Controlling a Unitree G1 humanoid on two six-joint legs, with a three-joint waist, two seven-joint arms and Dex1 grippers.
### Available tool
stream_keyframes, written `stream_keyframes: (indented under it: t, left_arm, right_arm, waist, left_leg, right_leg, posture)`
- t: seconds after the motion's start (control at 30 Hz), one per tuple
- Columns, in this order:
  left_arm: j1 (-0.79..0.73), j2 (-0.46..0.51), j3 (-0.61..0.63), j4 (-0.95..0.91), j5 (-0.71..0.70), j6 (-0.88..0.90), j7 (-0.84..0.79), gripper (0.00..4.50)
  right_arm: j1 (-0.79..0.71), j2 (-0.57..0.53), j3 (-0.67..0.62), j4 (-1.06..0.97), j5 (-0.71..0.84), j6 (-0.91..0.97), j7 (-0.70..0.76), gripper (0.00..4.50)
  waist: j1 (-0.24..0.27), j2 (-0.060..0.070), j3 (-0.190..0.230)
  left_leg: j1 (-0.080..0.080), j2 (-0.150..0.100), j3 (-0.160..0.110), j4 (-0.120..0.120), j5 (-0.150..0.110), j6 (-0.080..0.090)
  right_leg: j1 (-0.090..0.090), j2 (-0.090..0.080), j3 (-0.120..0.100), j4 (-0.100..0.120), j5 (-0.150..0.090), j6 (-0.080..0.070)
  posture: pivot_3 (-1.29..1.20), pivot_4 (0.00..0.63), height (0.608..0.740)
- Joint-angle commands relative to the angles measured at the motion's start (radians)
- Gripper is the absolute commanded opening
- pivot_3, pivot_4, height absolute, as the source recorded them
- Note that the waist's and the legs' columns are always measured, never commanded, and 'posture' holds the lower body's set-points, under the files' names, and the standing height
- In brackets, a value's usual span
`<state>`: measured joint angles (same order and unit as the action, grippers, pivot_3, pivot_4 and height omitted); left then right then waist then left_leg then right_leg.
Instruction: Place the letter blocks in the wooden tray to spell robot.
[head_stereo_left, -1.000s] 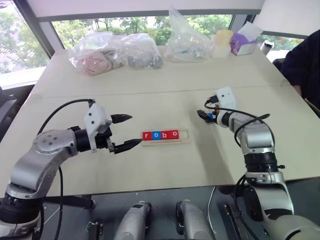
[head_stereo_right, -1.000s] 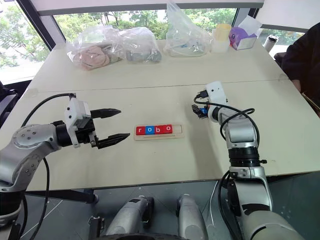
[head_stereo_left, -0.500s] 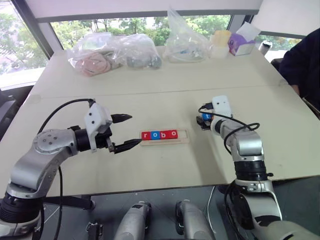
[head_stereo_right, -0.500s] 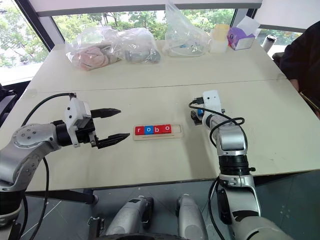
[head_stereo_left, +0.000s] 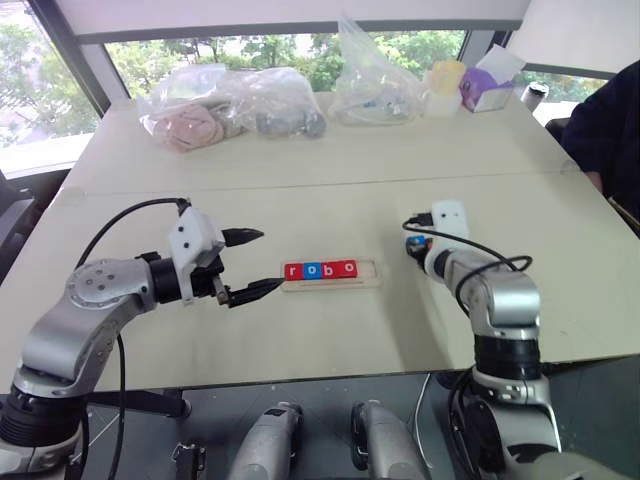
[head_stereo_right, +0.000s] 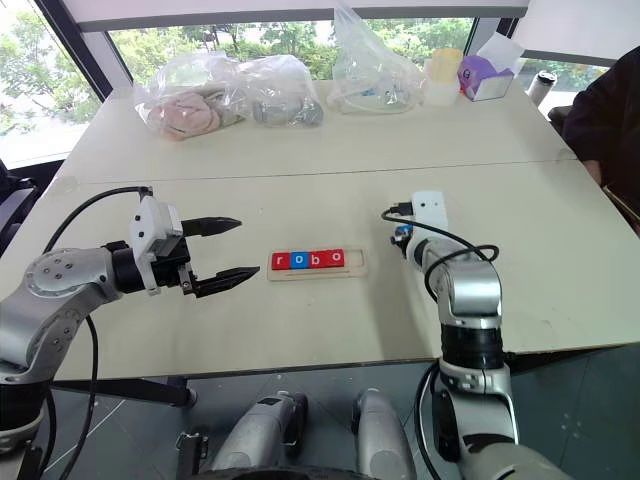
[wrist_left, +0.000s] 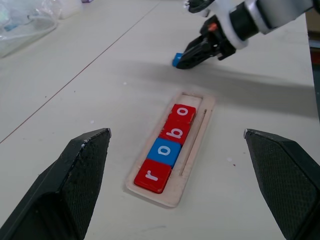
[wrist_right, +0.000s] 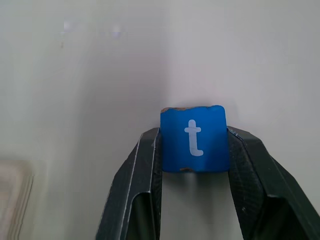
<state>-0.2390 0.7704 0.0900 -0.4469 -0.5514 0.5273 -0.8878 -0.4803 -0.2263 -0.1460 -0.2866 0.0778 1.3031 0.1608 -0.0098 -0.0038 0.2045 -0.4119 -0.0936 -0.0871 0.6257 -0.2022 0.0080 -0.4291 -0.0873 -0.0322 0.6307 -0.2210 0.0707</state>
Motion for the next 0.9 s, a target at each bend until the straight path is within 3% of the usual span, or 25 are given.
stream_keyframes:
  t: [0.03, 0.2, 0.57, 0.7, 0.77, 0.8, 0.87, 0.9]
  left_arm:
    - [0.000, -0.004, 0.007, -0.014, 0.000, -0.023, -0.006, 4.50]
    - [0.004, -0.007, 0.003, -0.011, 0.000, -0.024, -0.012, 4.50]
    - [-0.009, -0.014, -0.006, -0.004, 0.009, -0.025, -0.019, 4.50]
    - [-0.009, -0.017, -0.004, -0.007, 0.010, -0.023, -0.015, 4.50]
    - [-0.010, -0.019, -0.003, -0.007, 0.011, -0.021, -0.014, 4.50]
    - [-0.011, -0.019, -0.003, -0.007, 0.011, -0.020, -0.013, 4.50]
    - [-0.010, -0.019, -0.001, -0.008, 0.011, -0.020, -0.013, 4.50]
    - [-0.011, -0.018, -0.001, -0.006, 0.012, -0.021, -0.014, 4.50]
  right_arm:
    - [0.050, 0.008, -0.003, -0.220, 0.037, 0.209, 0.003, 1.17]
    - [0.078, 0.066, -0.009, -0.334, 0.027, 0.311, -0.035, 1.17]
    - [0.043, 0.076, 0.018, -0.261, 0.001, 0.232, -0.091, 1.17]
    - [0.029, 0.050, 0.033, -0.238, 0.027, 0.228, -0.058, 3.07]
    - [0.014, 0.001, 0.053, -0.229, 0.052, 0.223, -0.016, 4.22]
    - [0.005, -0.038, 0.072, -0.227, 0.074, 0.218, 0.019, 4.45]
    - [-0.015, -0.142, 0.112, -0.226, 0.128, 0.196, 0.113, 4.45]
    - [-0.029, -0.256, 0.147, -0.212, 0.160, 0.125, 0.222, 4.45]
  waist:
    - [0.000, 0.000, 0.000]
    - [-0.003, 0.000, 0.000]
    - [-0.002, 0.000, 0.000]
    - [-0.003, 0.000, 0.000]
    - [-0.002, 0.000, 0.000]
    - [-0.002, 0.000, 0.000]
    - [-0.001, 0.000, 0.000]
    - [-0.001, 0.000, 0.001]
  left_leg:
    - [0.000, 0.000, 0.000, 0.000, 0.000, 0.000]
    - [0.000, 0.001, 0.000, 0.000, -0.001, -0.001]
    - [0.000, 0.001, 0.001, -0.003, -0.001, -0.001]
    - [0.000, 0.001, 0.001, -0.003, 0.000, -0.001]
    - [0.000, 0.001, 0.001, -0.003, 0.000, -0.001]
    - [0.000, 0.001, 0.002, -0.003, 0.000, 0.000]
    - [0.000, 0.001, 0.002, -0.003, 0.000, 0.000]
    - [0.000, 0.001, 0.002, -0.003, 0.000, 0.000]
  right_leg:
    - [0.000, 0.000, 0.000, 0.000, 0.000, -0.001]
    - [-0.001, 0.000, 0.000, 0.000, -0.003, 0.002]
    - [-0.002, 0.000, 0.000, -0.002, -0.003, 0.002]
    - [-0.002, 0.000, 0.000, -0.002, -0.003, 0.002]
    - [-0.002, 0.000, 0.000, -0.002, -0.003, 0.002]
    - [-0.002, 0.000, 0.000, -0.002, -0.003, 0.002]
    - [-0.002, 0.000, 0.000, -0.002, -0.003, 0.002]
    - [-0.002, 0.000, 0.000, -0.002, -0.003, 0.002]
  posture:
    - [0.00, 0.150, 0.729]
    - [0.00, 0.150, 0.729]
    - [0.00, 0.150, 0.729]
    - [0.00, 0.150, 0.729]
    - [0.00, 0.150, 0.729]
    - [0.00, 0.150, 0.729]
    - [0.00, 0.150, 0.729]
    - [0.00, 0.150, 0.729]
